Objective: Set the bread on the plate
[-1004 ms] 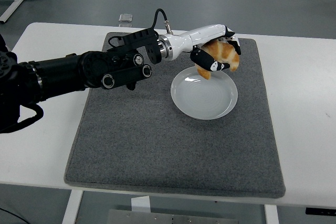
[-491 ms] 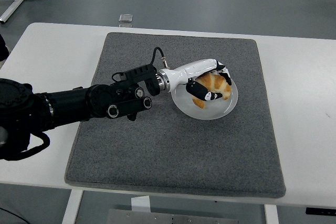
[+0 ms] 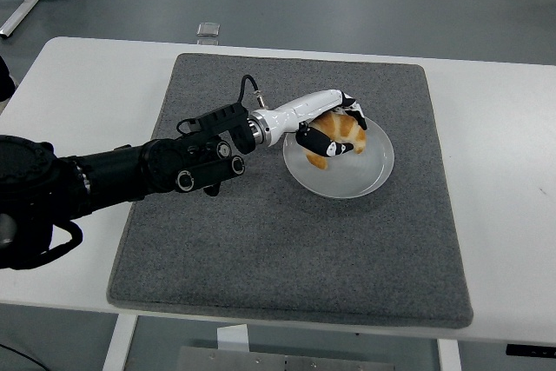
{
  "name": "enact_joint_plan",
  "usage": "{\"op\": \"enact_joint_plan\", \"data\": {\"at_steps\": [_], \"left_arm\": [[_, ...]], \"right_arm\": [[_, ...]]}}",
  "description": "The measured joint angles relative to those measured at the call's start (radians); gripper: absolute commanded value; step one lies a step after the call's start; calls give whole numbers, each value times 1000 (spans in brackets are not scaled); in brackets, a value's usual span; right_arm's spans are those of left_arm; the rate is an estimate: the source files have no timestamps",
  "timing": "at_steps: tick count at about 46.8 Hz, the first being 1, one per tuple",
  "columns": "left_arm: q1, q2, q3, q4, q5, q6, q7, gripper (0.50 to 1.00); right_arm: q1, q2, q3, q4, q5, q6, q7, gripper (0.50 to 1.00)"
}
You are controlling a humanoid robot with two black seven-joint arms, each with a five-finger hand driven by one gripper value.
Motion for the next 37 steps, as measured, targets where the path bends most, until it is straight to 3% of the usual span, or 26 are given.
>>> {"op": "enact_joint_plan", "data": {"at_steps": [9, 31, 37], "left_arm": [[24, -8, -6, 2, -2, 0, 0, 500], [35, -11, -11, 8, -9, 15, 2, 848], [43, -14, -11, 8, -9, 15, 2, 891]], "right_arm": [[0, 0, 0, 0, 0, 0, 0, 952], [0, 0, 0, 0, -1, 0, 0, 952], [0, 0, 0, 0, -1, 0, 0, 952]]}}
